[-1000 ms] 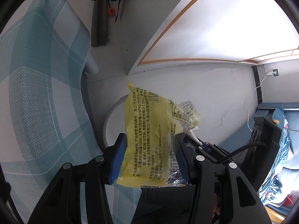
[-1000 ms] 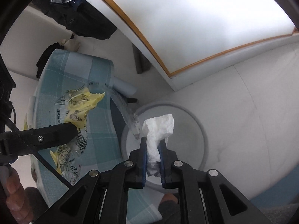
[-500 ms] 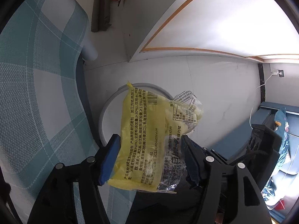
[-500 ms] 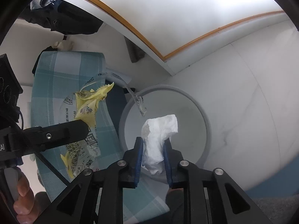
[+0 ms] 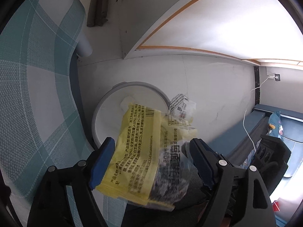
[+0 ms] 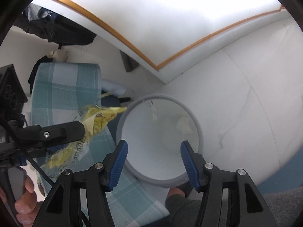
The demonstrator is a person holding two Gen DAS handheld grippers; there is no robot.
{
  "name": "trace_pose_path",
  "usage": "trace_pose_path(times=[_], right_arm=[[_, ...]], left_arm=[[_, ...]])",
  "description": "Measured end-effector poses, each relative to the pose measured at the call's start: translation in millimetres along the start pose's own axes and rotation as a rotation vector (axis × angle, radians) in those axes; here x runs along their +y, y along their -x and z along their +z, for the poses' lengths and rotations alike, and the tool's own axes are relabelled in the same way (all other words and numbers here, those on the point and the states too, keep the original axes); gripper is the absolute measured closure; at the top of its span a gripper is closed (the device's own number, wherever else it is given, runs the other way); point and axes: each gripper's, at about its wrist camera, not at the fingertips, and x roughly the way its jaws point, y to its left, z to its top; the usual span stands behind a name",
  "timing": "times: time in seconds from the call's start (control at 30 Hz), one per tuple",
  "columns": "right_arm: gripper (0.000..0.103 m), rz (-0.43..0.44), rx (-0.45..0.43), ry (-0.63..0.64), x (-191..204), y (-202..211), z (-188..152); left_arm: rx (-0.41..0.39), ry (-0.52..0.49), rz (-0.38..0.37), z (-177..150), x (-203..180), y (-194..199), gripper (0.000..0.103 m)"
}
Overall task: Collect trash
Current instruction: 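Open both tools to drop the bag and tissue into the bin, then move both tools back over the table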
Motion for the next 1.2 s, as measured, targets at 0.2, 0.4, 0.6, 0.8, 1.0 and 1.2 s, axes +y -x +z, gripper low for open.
trace_pose_path(times=[0.2,0.4,0.6,0.8,1.0,1.2], right_arm=[[0.042,-0.02,-0.072,0.039,8.0,38.4,-9.0],[0.041,-0.046,-0.161,0.115,24.5,73.4,-14.3],[0.041,-0.028,-0.282,0.142,41.3,112.3,-22.2],[0.035,-0.017,-0.391,0.206,71.3,154.9,-44.6],[0.032,0.011,-0.466,0.26,109.2,185.9,-73.8],[0.029,0.039,-0.52,0.356,159.6,199.9,-110.1]], left_arm=[[0.001,0.003,-0.016,-5.6,2.0,5.4,0.024],[-0.049,-0.051,-0.008,-19.9,-4.8,27.3,0.024],[-0.221,-0.148,-0.016,-46.1,-11.1,78.9,0.024],[-0.384,-0.201,-0.091,-90.2,-9.8,147.6,0.024],[-0.567,-0.24,-0.047,-146.7,8.3,197.8,0.024],[-0.695,-0.18,0.013,-186.5,56.2,223.2,0.021]])
